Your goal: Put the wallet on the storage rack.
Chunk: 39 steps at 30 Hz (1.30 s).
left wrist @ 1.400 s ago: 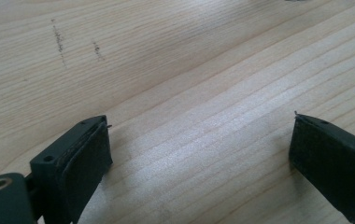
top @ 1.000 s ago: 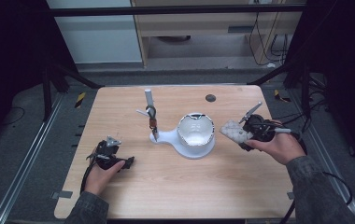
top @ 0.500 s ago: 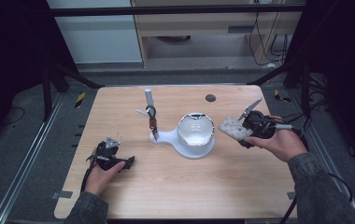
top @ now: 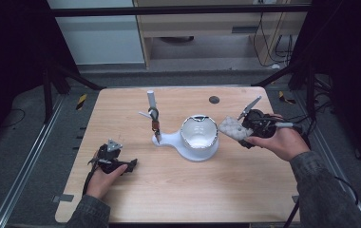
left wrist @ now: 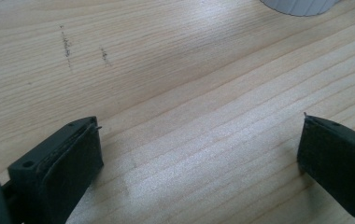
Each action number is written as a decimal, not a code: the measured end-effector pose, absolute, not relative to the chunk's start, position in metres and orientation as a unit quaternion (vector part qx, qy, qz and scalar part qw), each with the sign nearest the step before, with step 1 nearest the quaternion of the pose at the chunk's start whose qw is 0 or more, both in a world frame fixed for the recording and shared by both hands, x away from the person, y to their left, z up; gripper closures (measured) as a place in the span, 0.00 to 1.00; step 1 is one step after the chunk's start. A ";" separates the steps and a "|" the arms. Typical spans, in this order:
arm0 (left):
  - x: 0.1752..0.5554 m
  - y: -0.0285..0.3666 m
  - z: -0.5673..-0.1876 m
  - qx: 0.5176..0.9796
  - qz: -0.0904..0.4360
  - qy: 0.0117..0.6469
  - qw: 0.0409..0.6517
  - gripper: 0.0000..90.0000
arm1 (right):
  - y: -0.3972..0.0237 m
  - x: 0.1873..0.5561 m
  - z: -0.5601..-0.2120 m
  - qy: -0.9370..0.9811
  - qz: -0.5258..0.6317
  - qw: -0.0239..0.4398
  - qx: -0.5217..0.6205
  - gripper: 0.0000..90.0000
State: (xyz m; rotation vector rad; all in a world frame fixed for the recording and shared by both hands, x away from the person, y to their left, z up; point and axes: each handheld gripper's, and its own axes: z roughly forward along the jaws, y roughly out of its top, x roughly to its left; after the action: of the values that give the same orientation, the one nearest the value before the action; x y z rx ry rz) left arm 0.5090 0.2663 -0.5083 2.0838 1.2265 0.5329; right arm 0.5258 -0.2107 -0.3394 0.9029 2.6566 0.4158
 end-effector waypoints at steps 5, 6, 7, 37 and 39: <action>0.509 0.266 -0.508 0.797 0.203 0.467 0.326 0.00 | -0.201 0.527 -0.338 0.931 0.143 0.150 0.302 0.35; 0.509 0.266 -0.508 0.797 0.203 0.467 0.326 0.00 | -0.199 0.528 -0.339 0.932 0.141 0.150 0.300 0.35; 0.509 0.266 -0.508 0.796 0.203 0.467 0.326 0.00 | -0.197 0.528 -0.339 0.932 0.140 0.148 0.298 0.35; 0.509 0.266 -0.508 0.796 0.204 0.468 0.326 0.00 | -0.136 0.547 -0.363 0.952 0.116 0.124 0.253 0.35; 0.509 0.266 -0.508 0.795 0.204 0.468 0.327 0.00 | -0.133 0.548 -0.364 0.953 0.112 0.122 0.256 0.35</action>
State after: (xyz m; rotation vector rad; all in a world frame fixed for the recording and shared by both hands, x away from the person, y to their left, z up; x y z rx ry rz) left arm 0.5090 0.2661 -0.5083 2.0838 1.2261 0.5347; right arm 0.5484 -0.1332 -0.3642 0.7465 2.7808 0.3263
